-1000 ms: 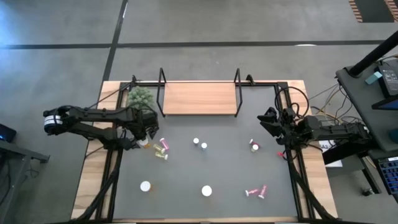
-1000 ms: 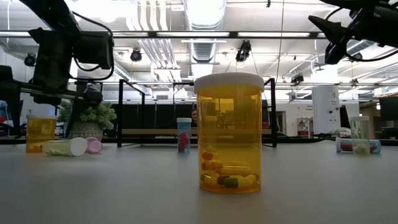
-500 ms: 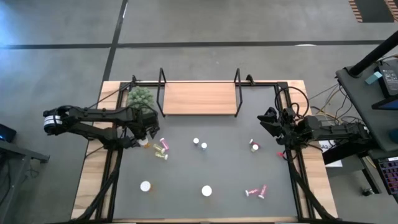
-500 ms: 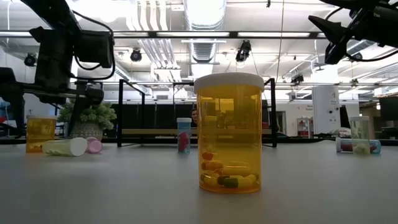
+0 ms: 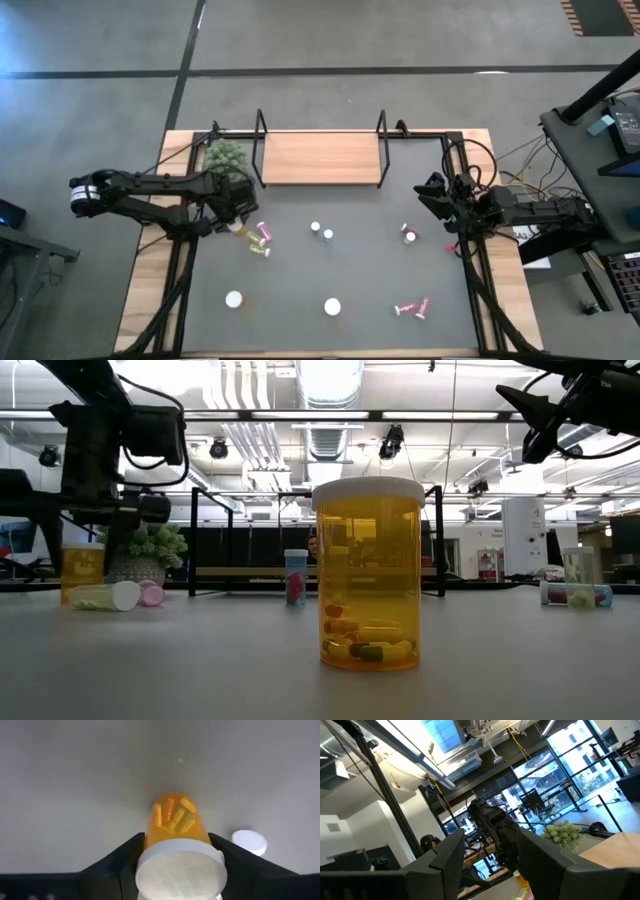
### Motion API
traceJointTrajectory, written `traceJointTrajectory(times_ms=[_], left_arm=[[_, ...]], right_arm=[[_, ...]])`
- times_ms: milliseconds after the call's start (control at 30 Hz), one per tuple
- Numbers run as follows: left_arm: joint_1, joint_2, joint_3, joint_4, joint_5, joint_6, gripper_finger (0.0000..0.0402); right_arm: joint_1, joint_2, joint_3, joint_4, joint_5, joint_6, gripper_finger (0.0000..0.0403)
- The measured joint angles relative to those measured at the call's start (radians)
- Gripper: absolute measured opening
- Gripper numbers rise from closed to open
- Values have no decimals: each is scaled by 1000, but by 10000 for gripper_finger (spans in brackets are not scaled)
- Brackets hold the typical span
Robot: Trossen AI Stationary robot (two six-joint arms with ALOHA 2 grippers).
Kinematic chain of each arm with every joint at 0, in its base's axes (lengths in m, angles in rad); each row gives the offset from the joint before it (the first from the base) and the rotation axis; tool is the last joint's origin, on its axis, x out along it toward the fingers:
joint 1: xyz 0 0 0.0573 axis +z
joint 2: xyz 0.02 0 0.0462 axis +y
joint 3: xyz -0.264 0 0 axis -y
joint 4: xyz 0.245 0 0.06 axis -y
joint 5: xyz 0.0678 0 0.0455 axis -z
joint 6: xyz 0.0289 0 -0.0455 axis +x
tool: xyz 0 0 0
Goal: Pick and place medicine bottles onto shelf by color
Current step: Put the top orange pill bottle on the shelf
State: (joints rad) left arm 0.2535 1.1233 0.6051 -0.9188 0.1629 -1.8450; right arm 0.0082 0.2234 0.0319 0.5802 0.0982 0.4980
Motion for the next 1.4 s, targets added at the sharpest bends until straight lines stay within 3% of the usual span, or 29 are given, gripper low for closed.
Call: traceJointTrajectory(times_ms=[400,867,1400], left_arm=[[18,34,78,-6,-69,147,192],[30,269,328,-77,-93,480,194],[30,462,563,-138,-124,733,194]], right_arm=[[0,0,0,0,0,0,171],[0,0,0,0,0,0,171],[0,0,0,0,0,0,171]])
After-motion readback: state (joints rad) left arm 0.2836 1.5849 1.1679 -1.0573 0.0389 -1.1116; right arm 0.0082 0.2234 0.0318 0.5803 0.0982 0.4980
